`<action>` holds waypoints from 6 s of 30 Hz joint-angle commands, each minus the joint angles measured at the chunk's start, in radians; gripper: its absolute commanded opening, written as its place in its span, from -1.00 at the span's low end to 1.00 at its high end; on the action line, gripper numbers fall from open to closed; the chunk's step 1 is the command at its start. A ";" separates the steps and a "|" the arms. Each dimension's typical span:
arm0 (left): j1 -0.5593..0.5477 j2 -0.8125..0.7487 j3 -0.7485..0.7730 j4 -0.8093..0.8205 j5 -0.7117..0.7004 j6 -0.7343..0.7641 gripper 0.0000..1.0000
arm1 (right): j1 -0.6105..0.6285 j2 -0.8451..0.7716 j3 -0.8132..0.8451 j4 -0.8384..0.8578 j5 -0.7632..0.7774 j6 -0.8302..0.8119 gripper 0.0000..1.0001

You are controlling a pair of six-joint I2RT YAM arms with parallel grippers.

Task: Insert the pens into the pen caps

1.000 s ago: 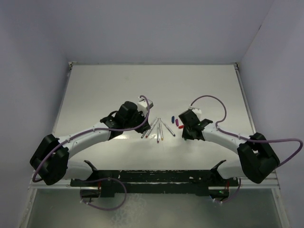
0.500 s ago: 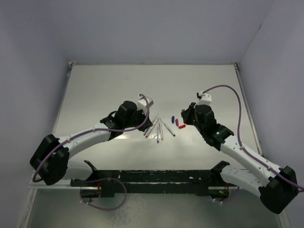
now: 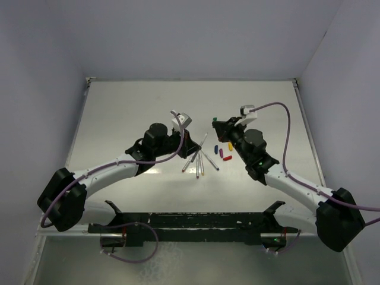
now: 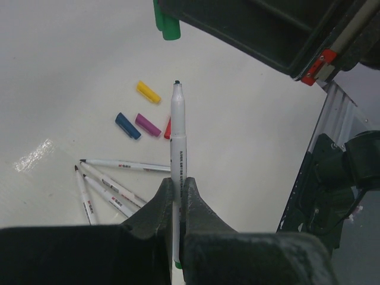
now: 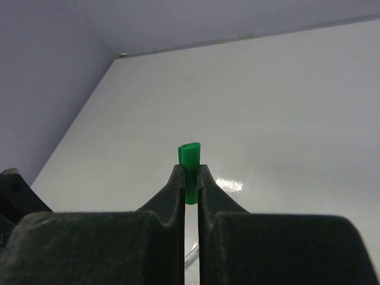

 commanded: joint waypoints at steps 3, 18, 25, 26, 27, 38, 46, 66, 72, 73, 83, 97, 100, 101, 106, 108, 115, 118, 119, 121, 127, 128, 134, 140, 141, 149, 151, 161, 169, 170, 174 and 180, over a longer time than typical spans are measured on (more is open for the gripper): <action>0.000 -0.013 -0.008 0.143 0.028 -0.066 -1.00 | 0.005 0.000 -0.057 0.271 -0.074 0.067 -1.00; 0.000 -0.004 -0.010 0.163 0.022 -0.082 -1.00 | 0.005 -0.023 -0.107 0.378 -0.099 0.163 -1.00; 0.000 0.001 -0.013 0.167 0.019 -0.082 -1.00 | 0.005 -0.026 -0.112 0.369 -0.115 0.180 -1.00; -0.001 0.002 -0.014 0.168 0.017 -0.082 -1.00 | 0.005 -0.025 -0.114 0.371 -0.119 0.184 -1.00; 0.000 0.001 -0.015 0.169 0.017 -0.082 -1.00 | 0.005 -0.024 -0.114 0.372 -0.123 0.188 -1.00; -0.001 -0.004 -0.015 0.180 0.015 -0.084 -1.00 | 0.004 -0.010 -0.117 0.380 -0.140 0.201 -1.00; 0.000 -0.015 -0.019 0.188 0.012 -0.084 -1.00 | 0.005 -0.013 -0.126 0.380 -0.133 0.199 -1.00; 0.000 -0.013 -0.036 0.226 -0.002 -0.099 -1.00 | 0.005 -0.014 -0.149 0.390 -0.159 0.225 -1.00; -0.002 -0.019 -0.045 0.246 -0.004 -0.105 -1.00 | 0.005 -0.015 -0.155 0.390 -0.158 0.225 -1.00; -0.001 -0.019 -0.047 0.251 -0.005 -0.105 -1.00 | 0.005 -0.014 -0.156 0.389 -0.157 0.225 -1.00; 0.000 -0.013 -0.073 0.331 -0.014 -0.140 -1.00 | 0.005 0.012 -0.162 0.442 -0.209 0.257 -1.00; 0.000 -0.013 -0.096 0.587 -0.076 -0.203 -1.00 | 0.005 0.084 -0.140 0.443 -0.364 0.260 -1.00; 0.003 -0.012 -0.082 0.598 -0.090 -0.203 -1.00 | 0.005 0.105 -0.135 0.437 -0.392 0.252 -1.00; 0.006 -0.016 -0.078 0.598 -0.095 -0.200 -1.00 | 0.006 0.111 -0.129 0.424 -0.398 0.247 -1.00; 0.026 -0.041 -0.063 0.574 -0.134 -0.181 -1.00 | 0.013 0.123 -0.104 0.309 -0.392 0.203 -1.00; 0.033 -0.049 -0.058 0.572 -0.149 -0.171 -1.00 | 0.018 0.124 -0.103 0.281 -0.384 0.189 -1.00; 0.064 -0.054 -0.037 0.594 -0.182 -0.166 -1.00 | 0.054 0.146 -0.072 0.152 -0.347 0.140 -1.00; 0.087 -0.051 -0.020 0.594 -0.176 -0.164 -1.00 | 0.071 0.166 -0.063 0.129 -0.346 0.136 -1.00; 0.100 -0.051 -0.017 0.596 -0.173 -0.164 -1.00 | 0.077 0.174 -0.059 0.122 -0.345 0.136 -1.00; 0.119 -0.053 -0.013 0.602 -0.168 -0.165 -1.00 | 0.087 0.193 -0.049 0.100 -0.341 0.136 -1.00; 0.166 -0.062 -0.021 0.588 -0.162 -0.169 -1.00 | 0.106 0.222 -0.034 0.083 -0.325 0.141 -1.00; 0.167 -0.063 -0.022 0.576 -0.160 -0.164 -1.00 | 0.107 0.223 -0.030 0.086 -0.319 0.142 -1.00; 0.167 -0.056 -0.035 0.444 -0.139 -0.127 -1.00 | 0.105 0.227 0.060 0.041 -0.247 0.108 -0.87; 0.168 -0.056 -0.092 0.280 -0.169 -0.107 -1.00 | 0.103 0.197 0.219 -0.048 -0.078 -0.028 -0.56; 0.167 -0.057 -0.105 0.259 -0.183 -0.107 -1.00 | 0.104 0.188 0.232 -0.057 -0.047 -0.048 -0.52; 0.182 -0.036 -0.132 0.125 -0.326 -0.079 -1.00 | 0.072 0.100 0.254 -0.094 0.040 -0.145 0.79; 0.197 -0.017 -0.104 0.090 -0.338 -0.061 -1.00 | 0.048 0.095 0.258 -0.124 0.011 -0.156 1.00; 0.338 0.122 0.005 0.027 -0.274 -0.047 -1.00 | -0.033 0.000 0.052 0.085 -0.047 -0.169 1.00; 0.380 0.357 0.182 -0.082 -0.242 0.022 -1.00 | -0.041 0.029 0.042 0.072 0.020 -0.159 0.98; 0.383 0.383 0.205 -0.106 -0.239 0.027 -1.00 | -0.041 0.031 0.042 0.066 0.028 -0.155 0.98; 0.389 0.467 0.280 -0.168 -0.231 0.036 -1.00 | -0.042 0.031 0.043 0.035 0.052 -0.115 1.00; 0.403 0.546 0.338 -0.201 -0.238 0.041 -1.00 | -0.045 0.052 0.080 -0.056 0.013 -0.086 1.00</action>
